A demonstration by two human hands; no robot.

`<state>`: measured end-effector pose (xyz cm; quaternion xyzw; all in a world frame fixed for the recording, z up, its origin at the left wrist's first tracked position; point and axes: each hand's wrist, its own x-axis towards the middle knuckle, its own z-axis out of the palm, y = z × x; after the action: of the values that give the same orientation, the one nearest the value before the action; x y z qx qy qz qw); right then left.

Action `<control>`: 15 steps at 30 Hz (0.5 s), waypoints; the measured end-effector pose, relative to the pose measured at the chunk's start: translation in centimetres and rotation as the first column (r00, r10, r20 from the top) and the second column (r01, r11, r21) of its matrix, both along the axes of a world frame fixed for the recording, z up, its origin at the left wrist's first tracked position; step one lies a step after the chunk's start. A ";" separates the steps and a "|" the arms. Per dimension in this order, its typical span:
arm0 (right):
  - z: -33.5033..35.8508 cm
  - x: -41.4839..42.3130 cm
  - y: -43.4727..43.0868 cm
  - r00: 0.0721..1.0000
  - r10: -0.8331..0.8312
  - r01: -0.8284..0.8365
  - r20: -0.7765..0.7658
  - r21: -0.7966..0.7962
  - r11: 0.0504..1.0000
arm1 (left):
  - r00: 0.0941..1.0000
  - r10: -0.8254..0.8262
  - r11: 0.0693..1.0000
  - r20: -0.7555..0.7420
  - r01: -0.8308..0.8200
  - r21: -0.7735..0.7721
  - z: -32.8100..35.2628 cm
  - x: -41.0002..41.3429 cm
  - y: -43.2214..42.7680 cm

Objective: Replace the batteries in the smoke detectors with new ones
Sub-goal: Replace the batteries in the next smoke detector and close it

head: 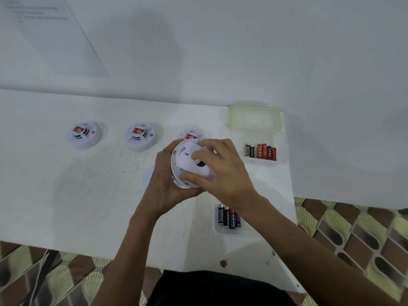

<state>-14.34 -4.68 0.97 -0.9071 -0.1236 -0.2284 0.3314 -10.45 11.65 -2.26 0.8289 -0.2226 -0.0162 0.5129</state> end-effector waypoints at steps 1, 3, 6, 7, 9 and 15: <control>0.0 0.0 0.0 1.000 0.003 -0.003 0.002 -0.003 1.000 | 1.000 0.006 1.000 0.029 -0.006 0.025 -0.1 0.0 0.0; -0.1 -0.1 -0.1 1.000 0.023 -0.023 0.015 -0.011 1.000 | 0.998 -0.004 0.998 0.069 0.000 0.061 0.1 0.0 0.0; 0.0 -0.3 -0.5 0.998 0.055 -0.054 0.015 -0.044 0.998 | 0.998 -0.013 0.997 0.069 0.008 0.080 -0.2 0.0 0.0; 0.1 -0.4 -0.7 0.998 0.066 -0.066 -0.003 -0.051 0.997 | 0.998 -0.023 0.997 0.056 0.018 0.078 -0.3 0.0 0.1; 0.2 -0.5 -1.1 0.995 0.088 -0.091 -0.046 -0.070 0.993 | 0.999 -0.039 0.997 0.031 0.037 0.070 -0.3 -0.1 0.1; -0.2 -1.1 -0.6 0.999 0.028 -0.029 -0.032 -0.031 0.999 | 1.000 0.007 0.997 0.021 -0.009 0.076 0.1 -0.7 -0.3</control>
<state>-15.44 -5.24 0.81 -0.9138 -0.1347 -0.2075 0.3222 -11.15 11.31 -2.16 0.8488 -0.2240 -0.0139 0.4788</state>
